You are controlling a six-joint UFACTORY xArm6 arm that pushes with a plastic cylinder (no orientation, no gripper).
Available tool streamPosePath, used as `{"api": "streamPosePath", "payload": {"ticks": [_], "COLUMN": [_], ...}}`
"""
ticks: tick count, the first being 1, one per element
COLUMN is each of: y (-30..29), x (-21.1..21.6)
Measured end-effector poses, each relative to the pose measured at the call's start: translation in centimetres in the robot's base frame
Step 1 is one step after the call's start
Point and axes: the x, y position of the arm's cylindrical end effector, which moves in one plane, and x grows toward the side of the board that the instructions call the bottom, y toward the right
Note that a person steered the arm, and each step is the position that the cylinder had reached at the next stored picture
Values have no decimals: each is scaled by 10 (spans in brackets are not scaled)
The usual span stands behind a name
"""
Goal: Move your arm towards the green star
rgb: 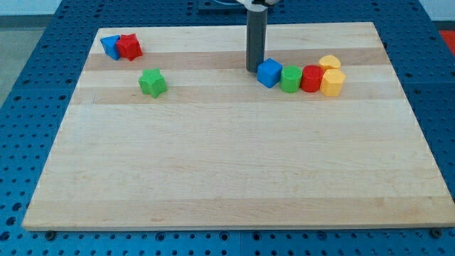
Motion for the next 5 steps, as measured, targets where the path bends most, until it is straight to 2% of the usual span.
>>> {"api": "streamPosePath", "payload": {"ticks": [2, 4, 5], "y": [-19, -88, -107], "x": [0, 15, 79]}}
